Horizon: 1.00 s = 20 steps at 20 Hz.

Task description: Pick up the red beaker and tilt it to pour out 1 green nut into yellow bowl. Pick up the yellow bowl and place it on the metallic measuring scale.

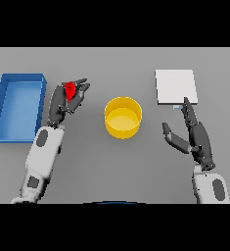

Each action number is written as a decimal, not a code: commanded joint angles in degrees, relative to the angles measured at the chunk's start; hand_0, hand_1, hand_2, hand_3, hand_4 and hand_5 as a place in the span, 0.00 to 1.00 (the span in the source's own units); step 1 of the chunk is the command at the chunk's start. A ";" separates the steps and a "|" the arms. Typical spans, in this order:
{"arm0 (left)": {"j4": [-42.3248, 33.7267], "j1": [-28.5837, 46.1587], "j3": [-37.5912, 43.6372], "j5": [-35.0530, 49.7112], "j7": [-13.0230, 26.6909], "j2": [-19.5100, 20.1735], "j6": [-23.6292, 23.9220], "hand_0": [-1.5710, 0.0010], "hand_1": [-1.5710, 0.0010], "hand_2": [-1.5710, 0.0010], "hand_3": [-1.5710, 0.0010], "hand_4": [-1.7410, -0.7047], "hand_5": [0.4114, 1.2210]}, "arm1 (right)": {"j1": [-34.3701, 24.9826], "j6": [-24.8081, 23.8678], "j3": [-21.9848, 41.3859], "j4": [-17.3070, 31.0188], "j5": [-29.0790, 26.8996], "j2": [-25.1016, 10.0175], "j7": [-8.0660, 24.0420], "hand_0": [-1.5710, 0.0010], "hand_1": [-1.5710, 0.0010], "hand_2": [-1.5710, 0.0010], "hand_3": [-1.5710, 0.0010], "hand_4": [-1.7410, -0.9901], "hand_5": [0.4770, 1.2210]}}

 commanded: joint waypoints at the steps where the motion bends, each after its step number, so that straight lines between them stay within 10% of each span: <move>1: -1.44 -0.41 -0.24 -0.14 0.43 0.02 -0.26 0.01 0.01 0.01 0.03 0.23 0.99 | -0.29 -0.27 0.13 0.38 0.60 -0.06 0.25 1.00 1.00 1.00 1.00 0.60 0.25; 20: -7.61 -10.81 -20.39 -29.06 17.29 11.41 -9.03 0.00 0.00 0.00 0.00 0.02 0.91 | 0.43 0.12 0.59 0.17 1.10 -0.07 -0.57 1.00 1.00 1.00 1.00 0.61 0.29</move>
